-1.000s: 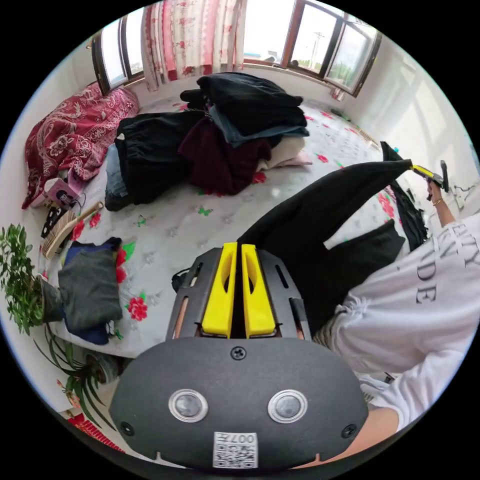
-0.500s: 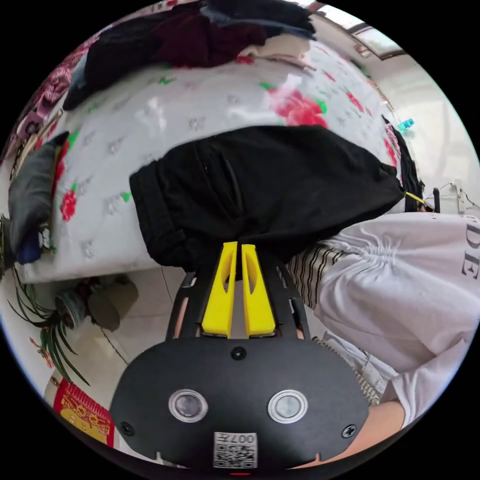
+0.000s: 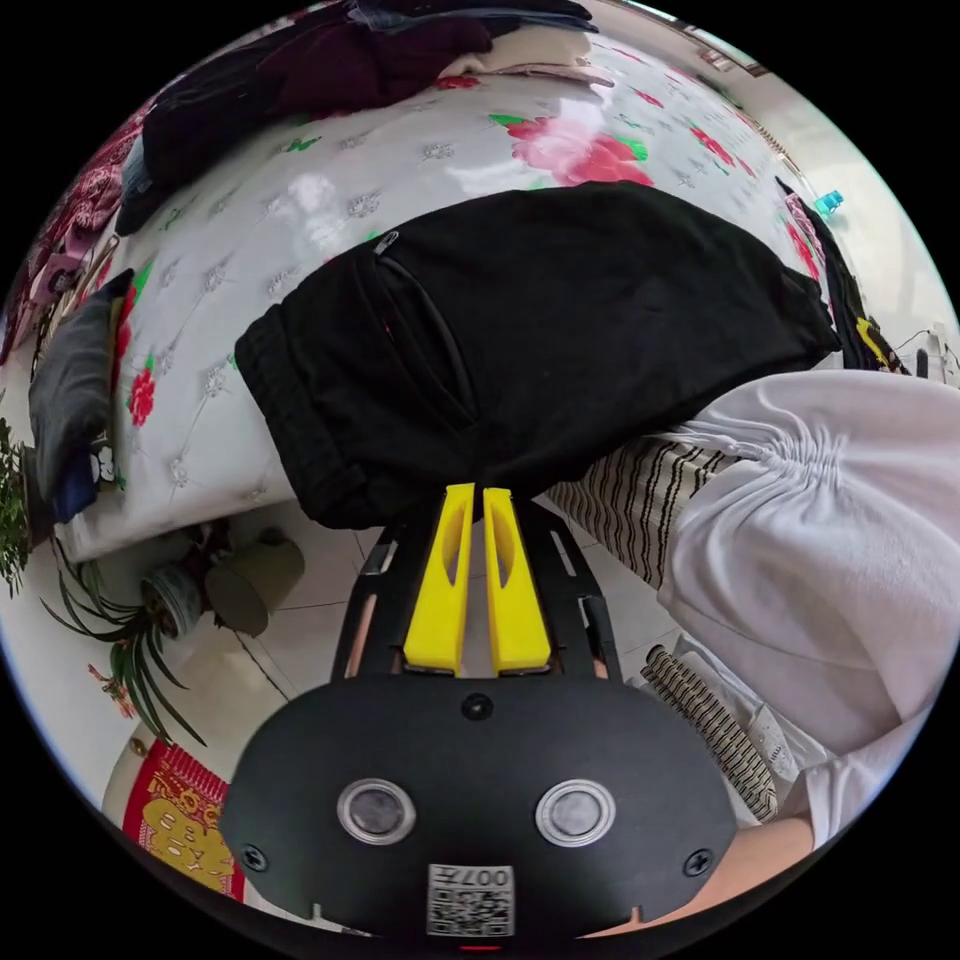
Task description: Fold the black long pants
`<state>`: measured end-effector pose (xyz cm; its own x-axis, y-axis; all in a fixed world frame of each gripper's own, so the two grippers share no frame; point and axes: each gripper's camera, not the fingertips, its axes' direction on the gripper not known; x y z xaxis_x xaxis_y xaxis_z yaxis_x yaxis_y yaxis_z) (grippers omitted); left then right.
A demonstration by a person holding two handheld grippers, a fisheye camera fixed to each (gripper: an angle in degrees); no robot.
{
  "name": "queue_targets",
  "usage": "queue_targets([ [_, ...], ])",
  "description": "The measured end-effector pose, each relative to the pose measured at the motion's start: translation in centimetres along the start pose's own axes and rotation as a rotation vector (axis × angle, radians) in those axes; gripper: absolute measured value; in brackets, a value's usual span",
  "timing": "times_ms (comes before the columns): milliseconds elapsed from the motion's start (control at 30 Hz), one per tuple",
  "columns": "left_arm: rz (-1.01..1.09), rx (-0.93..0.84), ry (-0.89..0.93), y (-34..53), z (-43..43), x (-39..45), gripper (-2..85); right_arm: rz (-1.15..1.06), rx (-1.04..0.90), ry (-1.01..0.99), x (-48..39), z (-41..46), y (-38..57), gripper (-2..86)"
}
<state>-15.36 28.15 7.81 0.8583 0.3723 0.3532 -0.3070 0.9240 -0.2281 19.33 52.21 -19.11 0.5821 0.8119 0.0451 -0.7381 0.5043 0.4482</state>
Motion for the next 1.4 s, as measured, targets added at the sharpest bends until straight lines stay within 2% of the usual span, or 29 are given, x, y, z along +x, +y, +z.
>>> queue_targets([
  [67,0.005,0.004,-0.011,-0.3,-0.8,-0.1,-0.7,0.011,-0.012,-0.027,0.0,2.0,-1.0,8.2],
  [200,0.012,0.027,-0.035,0.0,-2.8,-0.1,-0.7,0.046,-0.285,0.054,1.1,11.1,-1.9,4.1],
  [267,0.008,0.046,-0.042,0.5,-3.8,-0.2,-0.7,0.026,-0.322,0.084,2.5,11.5,-1.7,2.0],
  [333,-0.014,0.079,-0.039,1.4,-4.8,-0.3,-0.7,0.023,-0.221,0.048,3.8,7.8,-2.0,0.9],
  [400,-0.021,0.085,-0.028,2.0,-4.9,-0.3,-0.7,-0.007,0.001,0.032,4.9,-0.4,-1.5,0.4],
  [500,-0.031,0.031,0.006,2.2,-2.9,-0.6,-0.7,-0.105,0.241,-0.079,6.2,-8.2,0.9,0.2],
  [567,-0.042,-0.014,0.03,2.1,-1.0,-1.1,-0.7,-0.101,0.278,-0.081,7.9,-9.1,2.5,0.3],
  [633,-0.05,-0.033,0.047,2.1,0.0,-1.5,-0.6,-0.036,0.205,-0.038,10.6,-6.3,4.1,0.7],
  [700,-0.069,-0.044,0.059,2.2,0.4,-2.2,-0.5,0.205,-0.002,-0.058,16.8,1.0,7.3,1.7],
  [767,-0.096,-0.039,0.088,2.8,0.1,-3.1,-0.2,0.383,-0.147,-0.016,20.5,4.5,9.9,2.7],
  [867,-0.118,0.008,0.088,4.1,-1.0,-3.7,0.7,0.442,0.013,0.046,20.9,1.8,11.7,4.2],
  [933,-0.191,0.079,0.13,6.0,-1.8,-4.9,2.3,0.356,0.071,0.024,18.9,0.6,10.3,4.9],
  [1033,-0.335,0.197,0.223,9.4,-2.1,-6.8,4.0,0.111,0.029,-0.153,12.7,2.8,5.1,5.9],
  [1133,-0.467,0.318,0.326,13.1,-2.3,-8.8,5.1,-0.156,-0.109,-0.394,3.2,9.1,-0.4,6.8],
  [1200,-0.532,0.373,0.359,15.3,-2.5,-9.8,5.1,-0.354,-0.267,-0.55,-5.7,15.8,-3.4,7.4],
  [1300,-0.661,0.505,0.364,19.6,-3.3,-11.4,4.3,-0.559,-0.435,-0.648,-16.9,24.3,-5.1,7.7],
  [1400,-0.765,0.597,0.384,22.9,-2.6,-12.7,6.4,-0.717,-0.536,-0.664,-26.1,31.7,-4.8,7.9],
])
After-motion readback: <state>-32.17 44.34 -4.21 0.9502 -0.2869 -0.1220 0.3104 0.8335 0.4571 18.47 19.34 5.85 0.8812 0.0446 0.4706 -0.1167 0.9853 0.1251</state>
